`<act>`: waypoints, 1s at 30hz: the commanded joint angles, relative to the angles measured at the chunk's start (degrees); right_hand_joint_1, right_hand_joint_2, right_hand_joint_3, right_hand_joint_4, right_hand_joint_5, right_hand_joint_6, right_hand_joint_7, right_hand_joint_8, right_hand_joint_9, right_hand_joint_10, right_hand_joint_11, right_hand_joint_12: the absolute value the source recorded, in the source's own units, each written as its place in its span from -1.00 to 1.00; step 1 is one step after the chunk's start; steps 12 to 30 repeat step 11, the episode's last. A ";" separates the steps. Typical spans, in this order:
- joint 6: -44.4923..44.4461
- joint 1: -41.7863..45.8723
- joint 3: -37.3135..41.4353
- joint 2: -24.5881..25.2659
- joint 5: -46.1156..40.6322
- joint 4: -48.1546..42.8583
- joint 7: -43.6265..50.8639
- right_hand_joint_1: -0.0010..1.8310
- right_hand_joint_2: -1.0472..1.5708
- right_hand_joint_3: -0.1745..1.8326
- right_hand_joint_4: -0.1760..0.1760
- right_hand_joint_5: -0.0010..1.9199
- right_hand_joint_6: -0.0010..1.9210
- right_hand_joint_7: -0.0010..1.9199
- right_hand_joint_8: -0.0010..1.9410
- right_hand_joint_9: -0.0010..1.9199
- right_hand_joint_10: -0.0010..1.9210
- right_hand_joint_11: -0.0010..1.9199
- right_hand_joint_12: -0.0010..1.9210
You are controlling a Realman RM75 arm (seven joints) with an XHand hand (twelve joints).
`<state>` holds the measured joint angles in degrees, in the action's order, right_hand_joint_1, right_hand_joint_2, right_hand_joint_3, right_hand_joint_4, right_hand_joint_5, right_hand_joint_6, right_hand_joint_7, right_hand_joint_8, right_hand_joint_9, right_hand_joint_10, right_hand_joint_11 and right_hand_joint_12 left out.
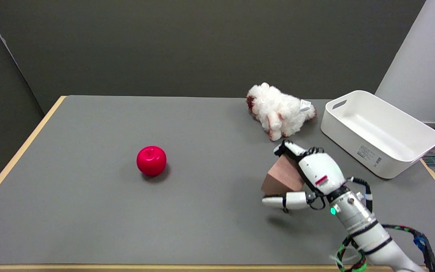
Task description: Pick up wooden cube.
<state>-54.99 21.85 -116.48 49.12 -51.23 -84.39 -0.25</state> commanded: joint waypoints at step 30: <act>5.80 -8.36 34.52 -7.60 0.55 -1.89 4.59 0.30 0.75 -0.75 -1.00 -0.48 0.57 -0.10 0.42 -0.11 0.40 -0.05 1.00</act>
